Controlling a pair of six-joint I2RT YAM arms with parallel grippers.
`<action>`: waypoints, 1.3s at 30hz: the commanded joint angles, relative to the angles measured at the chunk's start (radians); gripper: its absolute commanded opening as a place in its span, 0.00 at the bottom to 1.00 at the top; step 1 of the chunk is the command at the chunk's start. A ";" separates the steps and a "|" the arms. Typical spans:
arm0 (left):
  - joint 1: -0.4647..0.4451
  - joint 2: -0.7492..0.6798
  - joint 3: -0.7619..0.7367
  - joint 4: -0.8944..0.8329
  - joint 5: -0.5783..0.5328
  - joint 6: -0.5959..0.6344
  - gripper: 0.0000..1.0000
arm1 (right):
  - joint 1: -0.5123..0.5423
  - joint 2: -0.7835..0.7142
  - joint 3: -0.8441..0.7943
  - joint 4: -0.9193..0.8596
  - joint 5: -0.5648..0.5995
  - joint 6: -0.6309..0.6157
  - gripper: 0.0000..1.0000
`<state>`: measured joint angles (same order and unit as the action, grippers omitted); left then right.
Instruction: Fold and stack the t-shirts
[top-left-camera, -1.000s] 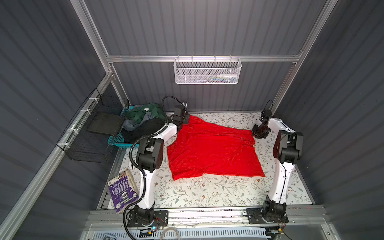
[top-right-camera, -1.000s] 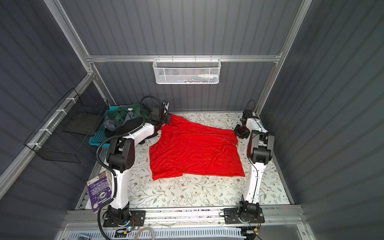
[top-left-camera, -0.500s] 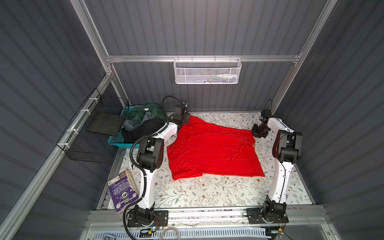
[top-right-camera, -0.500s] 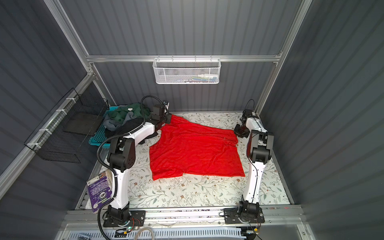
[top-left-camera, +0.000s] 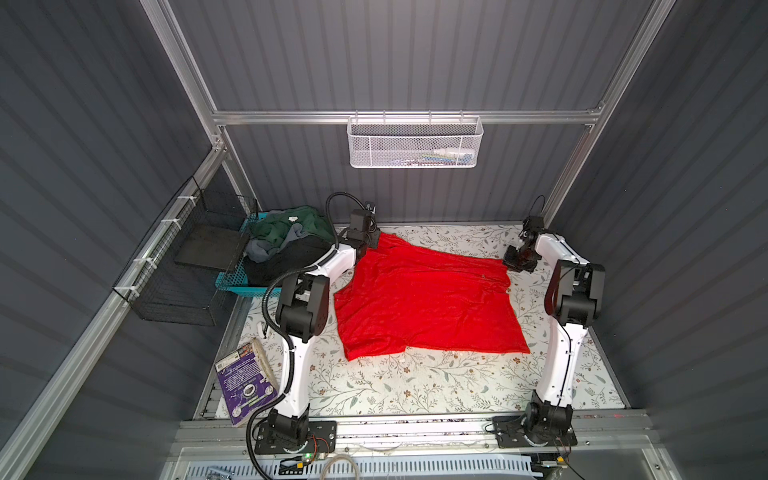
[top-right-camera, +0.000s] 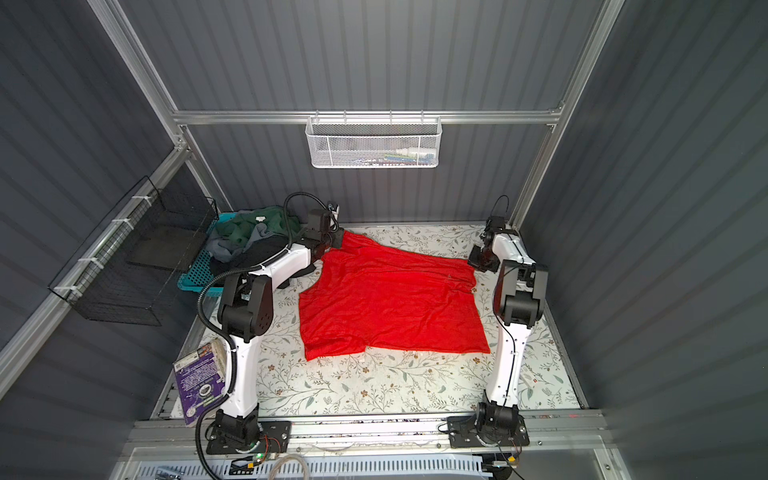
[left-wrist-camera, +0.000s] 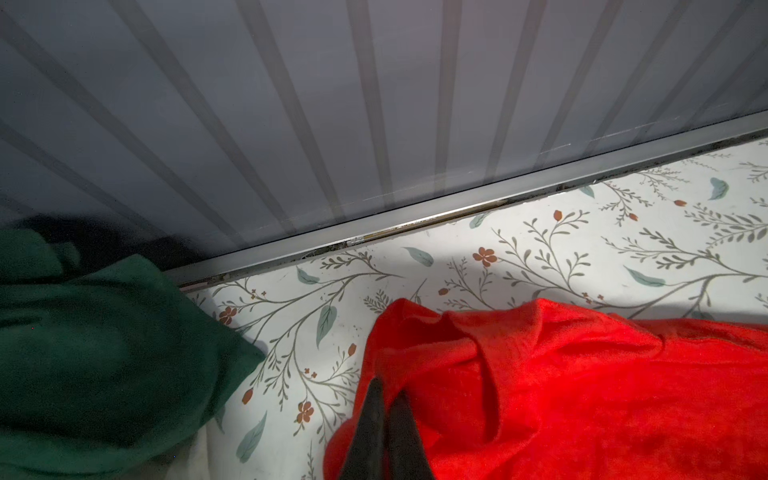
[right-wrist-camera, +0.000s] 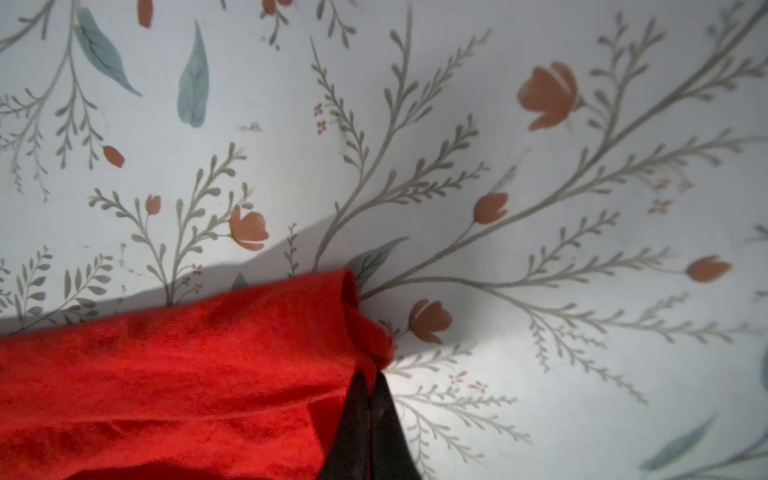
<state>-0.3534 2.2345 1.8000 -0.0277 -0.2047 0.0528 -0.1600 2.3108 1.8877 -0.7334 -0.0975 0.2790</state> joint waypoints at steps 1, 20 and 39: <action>0.001 0.007 0.033 -0.012 0.002 0.023 0.00 | 0.000 -0.043 0.008 0.004 0.027 -0.037 0.00; 0.002 -0.005 0.111 -0.020 -0.052 0.053 0.00 | 0.002 -0.101 0.107 0.000 -0.052 -0.018 0.00; 0.001 -0.024 0.149 -0.025 -0.071 0.059 0.00 | 0.019 -0.014 0.309 -0.112 -0.093 -0.009 0.00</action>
<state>-0.3534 2.2341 1.9747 -0.0505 -0.2661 0.1059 -0.1478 2.3150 2.2326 -0.8108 -0.1928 0.2619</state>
